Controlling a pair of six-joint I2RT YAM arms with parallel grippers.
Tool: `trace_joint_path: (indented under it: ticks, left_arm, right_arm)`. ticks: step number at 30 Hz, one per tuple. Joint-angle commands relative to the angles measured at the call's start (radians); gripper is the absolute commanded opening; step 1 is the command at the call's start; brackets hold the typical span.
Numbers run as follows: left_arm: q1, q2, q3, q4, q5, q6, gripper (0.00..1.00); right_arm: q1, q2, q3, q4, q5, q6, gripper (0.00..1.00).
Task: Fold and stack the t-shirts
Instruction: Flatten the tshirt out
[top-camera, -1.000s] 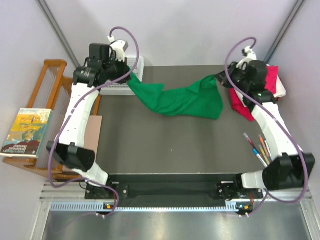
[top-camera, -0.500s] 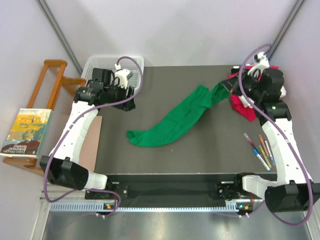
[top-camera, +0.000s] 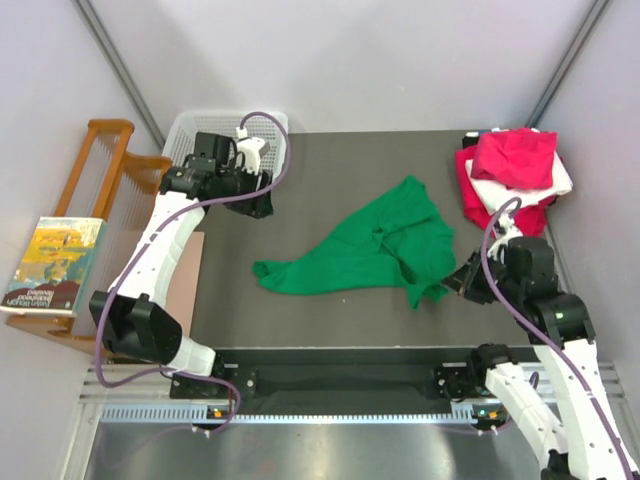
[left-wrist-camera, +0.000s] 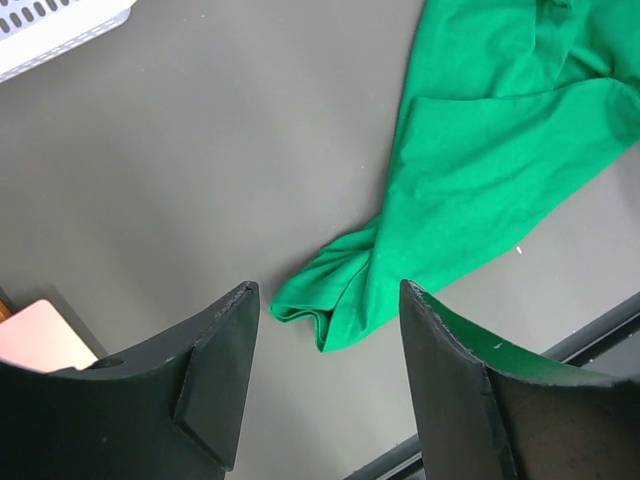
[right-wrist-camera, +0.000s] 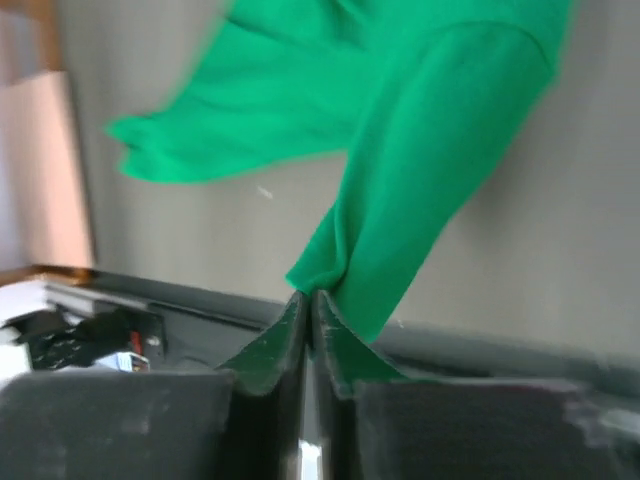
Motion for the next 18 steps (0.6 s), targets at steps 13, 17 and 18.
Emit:
trace_joint_path:
  ticks: [13,17,18]
  left_arm:
    - [0.001,0.006,0.021,0.049,0.016,-0.015,0.63]
    - [-0.004,0.014,-0.05,0.05,0.046,-0.035,0.6]
    - [-0.004,0.017,-0.067,0.058,0.049,-0.037,0.58]
  right_arm:
    - [0.007,0.524,0.13,0.455,0.237,0.007,0.58]
    - [0.023,0.813,0.212,0.545,0.109,0.023,0.53]
    - [0.03,0.908,0.231,0.555,0.095,0.023,0.53]
